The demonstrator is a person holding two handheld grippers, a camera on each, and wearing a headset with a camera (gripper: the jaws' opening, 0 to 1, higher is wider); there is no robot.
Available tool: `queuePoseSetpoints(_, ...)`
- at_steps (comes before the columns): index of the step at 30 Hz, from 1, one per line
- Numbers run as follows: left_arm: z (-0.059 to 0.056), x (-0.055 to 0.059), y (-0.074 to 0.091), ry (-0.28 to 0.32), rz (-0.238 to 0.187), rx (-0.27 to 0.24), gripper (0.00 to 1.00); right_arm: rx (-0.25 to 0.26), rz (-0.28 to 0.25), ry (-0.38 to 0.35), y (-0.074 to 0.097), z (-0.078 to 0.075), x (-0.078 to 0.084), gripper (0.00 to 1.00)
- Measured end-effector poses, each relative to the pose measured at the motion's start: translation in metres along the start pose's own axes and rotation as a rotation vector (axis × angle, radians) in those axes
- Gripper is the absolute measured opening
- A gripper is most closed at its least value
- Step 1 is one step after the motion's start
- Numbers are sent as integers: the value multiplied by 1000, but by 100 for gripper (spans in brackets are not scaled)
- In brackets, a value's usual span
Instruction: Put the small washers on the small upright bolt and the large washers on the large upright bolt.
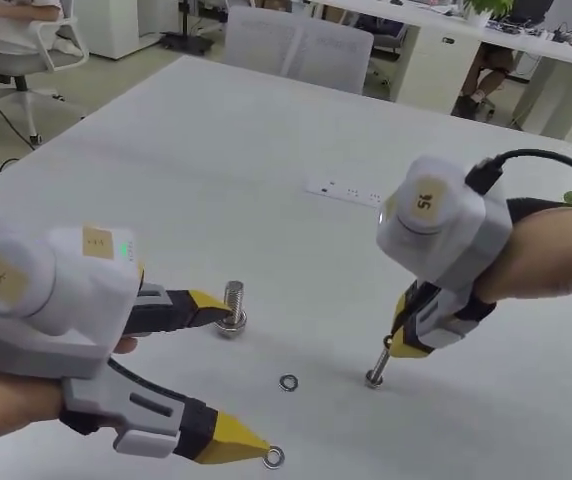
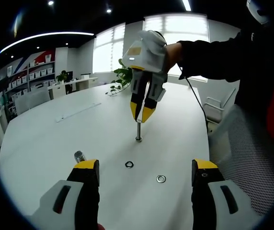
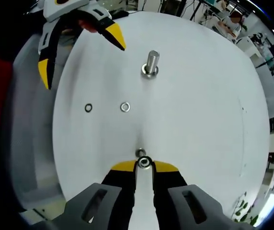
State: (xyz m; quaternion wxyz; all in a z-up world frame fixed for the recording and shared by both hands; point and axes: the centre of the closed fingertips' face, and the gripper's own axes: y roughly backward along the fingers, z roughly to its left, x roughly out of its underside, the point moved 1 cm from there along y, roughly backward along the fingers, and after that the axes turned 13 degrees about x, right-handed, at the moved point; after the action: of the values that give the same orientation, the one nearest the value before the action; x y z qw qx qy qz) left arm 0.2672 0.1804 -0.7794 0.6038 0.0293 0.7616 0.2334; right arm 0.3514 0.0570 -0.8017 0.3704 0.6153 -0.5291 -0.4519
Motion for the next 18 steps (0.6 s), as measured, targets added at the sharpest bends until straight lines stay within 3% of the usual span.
queuePoseSetpoints(18, 1, 3, 0, 9, 4, -2, 78, -31, 10, 2, -18, 5, 1, 14)
